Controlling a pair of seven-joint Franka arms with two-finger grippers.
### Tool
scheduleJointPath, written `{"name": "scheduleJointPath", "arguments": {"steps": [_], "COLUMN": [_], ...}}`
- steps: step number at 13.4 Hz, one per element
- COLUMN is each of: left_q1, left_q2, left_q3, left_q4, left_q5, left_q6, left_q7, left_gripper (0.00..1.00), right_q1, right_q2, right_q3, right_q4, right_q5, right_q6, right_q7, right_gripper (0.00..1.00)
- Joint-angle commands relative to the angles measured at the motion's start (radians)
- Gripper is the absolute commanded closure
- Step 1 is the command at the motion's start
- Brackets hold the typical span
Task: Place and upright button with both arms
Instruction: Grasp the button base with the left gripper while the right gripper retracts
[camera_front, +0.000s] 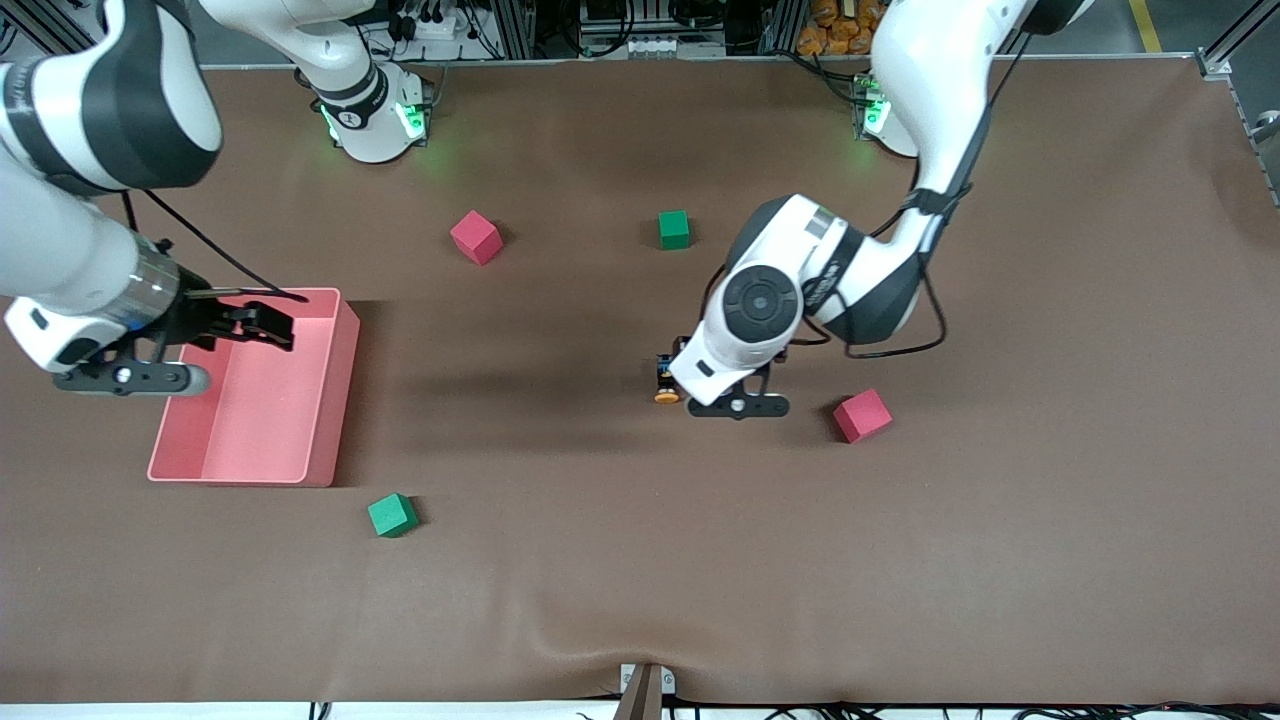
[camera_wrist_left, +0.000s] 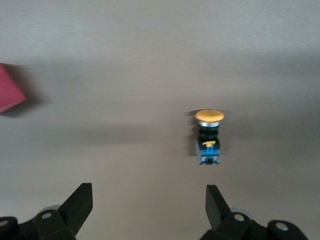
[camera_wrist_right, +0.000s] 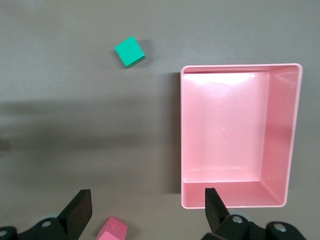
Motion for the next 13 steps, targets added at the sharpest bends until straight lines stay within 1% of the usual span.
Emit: {"name": "scheduleJointPath", "arguments": {"steps": [1, 4, 5, 8, 12, 13], "left_q1": [-0.042, -0.062, -0.081, -0.09, -0.092, -0.096], "left_q2": [0.05, 0.084, 0.1, 0.128, 0.171, 0.177], "left_q3": [0.009, 0.009, 0.009, 0.01, 0.01, 0.01], "left_q4": [0.032, 0.03, 0.03, 0.029, 0.027, 0.027], "left_q5": [-0.013, -0.016, -0.015, -0.015, -0.015, -0.015], "left_q6": [0.059, 0.115, 0.128, 0.191, 0.286, 0.297], "left_q7": [-0.052, -0.082, -0.104, -0.109, -0.112, -0.11], "left_gripper": [0.0, 0.0, 0.0, 0.0, 0.0, 0.0], "right_q1": [-0.046, -0.049, -0.057, -0.088, -0.086, -0.089], "right_q2": [-0.073, -0.143, -0.172, -0.235, -0.232, -0.228], "right_q3": [0.014, 0.014, 0.014, 0.014, 0.019, 0.016], "right_q4": [-0.012, -0.055, -0.082, -0.133, -0.101, -0.077], "right_q5": [0.003, -0.004, -0.023, -0.027, -0.027, -0.027], "right_q6": [-0.067, -0.081, -0.077, -0.081, -0.101, -0.112], "right_q7": [-0.011, -0.079, -0.108, -0.155, -0.158, -0.158], "right_gripper": [0.0, 0.0, 0.0, 0.0, 0.0, 0.0]}}
